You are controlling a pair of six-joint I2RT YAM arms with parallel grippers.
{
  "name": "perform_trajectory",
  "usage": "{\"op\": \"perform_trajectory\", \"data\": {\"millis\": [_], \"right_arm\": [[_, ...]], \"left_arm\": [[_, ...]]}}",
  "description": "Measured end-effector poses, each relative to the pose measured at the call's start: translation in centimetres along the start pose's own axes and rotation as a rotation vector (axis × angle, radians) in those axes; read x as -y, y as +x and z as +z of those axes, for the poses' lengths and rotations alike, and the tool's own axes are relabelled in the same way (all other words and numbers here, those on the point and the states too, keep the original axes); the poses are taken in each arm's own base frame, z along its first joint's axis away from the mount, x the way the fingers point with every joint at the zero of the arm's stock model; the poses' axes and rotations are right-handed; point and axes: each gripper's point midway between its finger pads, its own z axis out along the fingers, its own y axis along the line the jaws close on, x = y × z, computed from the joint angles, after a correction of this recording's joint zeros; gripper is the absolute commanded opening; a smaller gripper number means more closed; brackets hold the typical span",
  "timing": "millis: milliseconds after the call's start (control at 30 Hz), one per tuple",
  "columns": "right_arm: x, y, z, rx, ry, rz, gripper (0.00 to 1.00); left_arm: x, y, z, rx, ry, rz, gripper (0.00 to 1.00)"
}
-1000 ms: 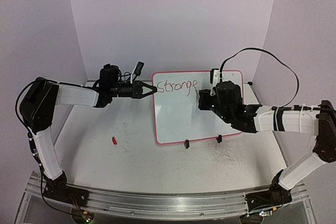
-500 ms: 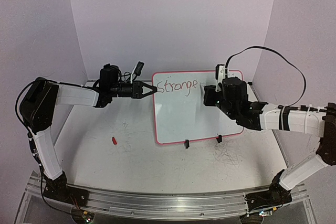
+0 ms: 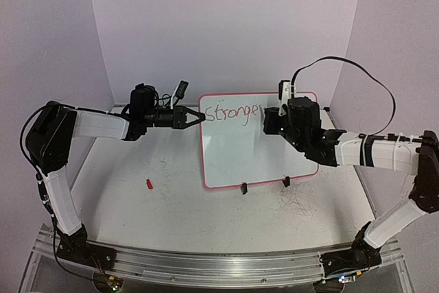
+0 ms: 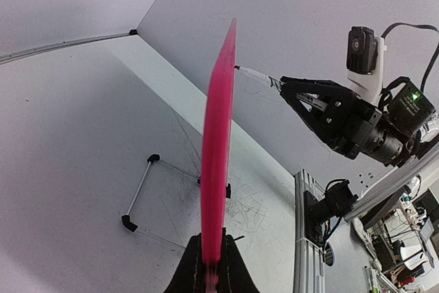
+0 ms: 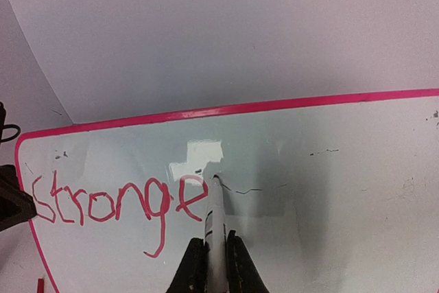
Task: Write a sentence on the whiteboard
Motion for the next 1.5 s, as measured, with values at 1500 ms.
{"op": "perform_trajectory", "data": {"millis": [1500], "right_arm": [[0.8, 3.0, -1.0, -0.053, -0.01, 0.044, 0.0]], "left_arm": [[0.0, 0.0, 0.0, 0.0, 0.0, -0.001, 0.0]]}}
